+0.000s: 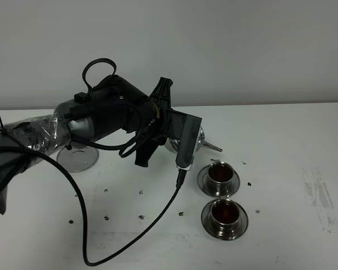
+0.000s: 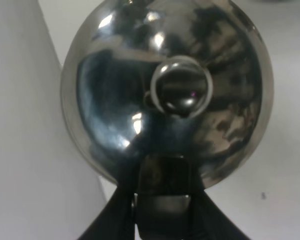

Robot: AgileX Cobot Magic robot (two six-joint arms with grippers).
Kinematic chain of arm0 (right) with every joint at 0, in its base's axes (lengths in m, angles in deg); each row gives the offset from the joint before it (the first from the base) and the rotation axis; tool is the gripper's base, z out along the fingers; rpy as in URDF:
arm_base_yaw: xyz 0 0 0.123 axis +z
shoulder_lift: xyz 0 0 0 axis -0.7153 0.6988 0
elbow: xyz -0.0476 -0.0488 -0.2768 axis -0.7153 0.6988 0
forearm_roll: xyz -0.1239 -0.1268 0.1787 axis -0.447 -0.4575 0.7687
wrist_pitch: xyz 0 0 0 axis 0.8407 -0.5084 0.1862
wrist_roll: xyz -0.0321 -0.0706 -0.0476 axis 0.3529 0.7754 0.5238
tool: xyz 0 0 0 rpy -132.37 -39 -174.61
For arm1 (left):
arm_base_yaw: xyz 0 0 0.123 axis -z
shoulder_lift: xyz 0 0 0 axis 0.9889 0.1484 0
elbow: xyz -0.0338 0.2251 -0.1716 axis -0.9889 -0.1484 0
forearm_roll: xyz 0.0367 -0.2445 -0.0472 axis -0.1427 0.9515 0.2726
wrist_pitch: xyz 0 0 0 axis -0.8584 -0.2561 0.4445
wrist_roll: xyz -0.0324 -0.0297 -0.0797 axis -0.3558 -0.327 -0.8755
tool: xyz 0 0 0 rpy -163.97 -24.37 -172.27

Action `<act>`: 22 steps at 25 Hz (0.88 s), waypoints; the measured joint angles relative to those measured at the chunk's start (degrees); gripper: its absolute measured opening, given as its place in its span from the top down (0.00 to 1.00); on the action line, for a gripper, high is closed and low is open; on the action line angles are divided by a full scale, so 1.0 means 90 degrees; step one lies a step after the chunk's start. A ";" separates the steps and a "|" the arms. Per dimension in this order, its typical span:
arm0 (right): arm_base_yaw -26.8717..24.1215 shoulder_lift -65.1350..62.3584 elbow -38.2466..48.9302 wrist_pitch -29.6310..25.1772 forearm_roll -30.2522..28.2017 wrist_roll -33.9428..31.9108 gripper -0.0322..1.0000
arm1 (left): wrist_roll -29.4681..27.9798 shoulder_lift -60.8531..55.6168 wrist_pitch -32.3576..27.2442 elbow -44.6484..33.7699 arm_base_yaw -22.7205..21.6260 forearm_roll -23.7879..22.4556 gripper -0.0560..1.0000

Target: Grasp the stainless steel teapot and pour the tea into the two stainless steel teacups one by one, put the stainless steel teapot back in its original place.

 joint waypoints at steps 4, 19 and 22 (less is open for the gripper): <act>0.0000 0.0000 0.0000 0.0000 0.0000 0.0000 0.75 | -0.0136 -0.0006 -0.0180 0.0000 0.0000 0.0556 0.72; 0.0000 0.0000 0.0000 0.0000 0.0000 0.0000 0.75 | -0.1773 -0.0750 -0.0565 -0.0462 -0.0382 0.2366 0.72; 0.0000 0.0000 0.0000 0.0000 0.0000 0.0000 0.75 | -0.2136 -0.0757 -0.0564 -0.0680 -0.0565 0.2868 0.72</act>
